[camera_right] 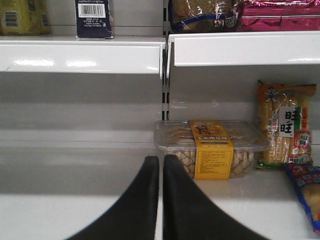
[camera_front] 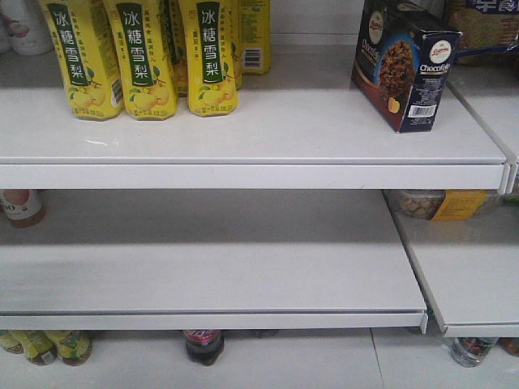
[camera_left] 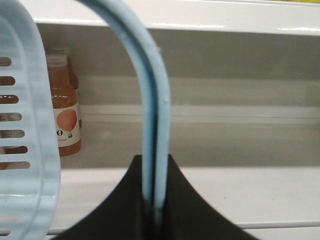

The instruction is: Left arm holds basket, right arm returns cookies

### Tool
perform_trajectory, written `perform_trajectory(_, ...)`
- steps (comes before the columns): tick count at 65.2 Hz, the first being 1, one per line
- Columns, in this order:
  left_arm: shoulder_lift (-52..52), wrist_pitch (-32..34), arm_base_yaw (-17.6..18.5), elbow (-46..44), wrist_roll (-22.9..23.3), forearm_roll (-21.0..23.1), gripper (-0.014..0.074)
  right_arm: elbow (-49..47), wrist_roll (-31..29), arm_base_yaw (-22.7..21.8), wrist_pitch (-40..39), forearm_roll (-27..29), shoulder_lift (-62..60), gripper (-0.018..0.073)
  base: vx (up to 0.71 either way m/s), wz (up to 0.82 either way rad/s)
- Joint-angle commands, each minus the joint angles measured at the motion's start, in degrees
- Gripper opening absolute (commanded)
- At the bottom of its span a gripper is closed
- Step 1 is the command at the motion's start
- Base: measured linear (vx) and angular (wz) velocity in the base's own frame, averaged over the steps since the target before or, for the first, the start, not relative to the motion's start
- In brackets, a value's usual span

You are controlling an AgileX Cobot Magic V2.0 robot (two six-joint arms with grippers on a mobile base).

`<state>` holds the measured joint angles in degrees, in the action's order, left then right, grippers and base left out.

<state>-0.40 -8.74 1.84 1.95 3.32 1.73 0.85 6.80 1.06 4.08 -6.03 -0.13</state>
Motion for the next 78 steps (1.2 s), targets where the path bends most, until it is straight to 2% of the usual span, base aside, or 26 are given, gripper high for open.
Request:
perform_trajectory(1, -1.03, 6.35, 0.38, -1.74, -1.04, -0.63, -0.0003, 1.91, -0.82, -0.49, -8.84, 1.62, -1.25, -0.0011, 0.00, 0.00)
perform_trajectory(78, -1.03, 6.30, 0.38, -1.74, -1.04, -0.63, -0.0003, 1.81, -0.74, -0.49, -7.56, 1.69, -1.21, -0.0011, 0.00, 0.00)
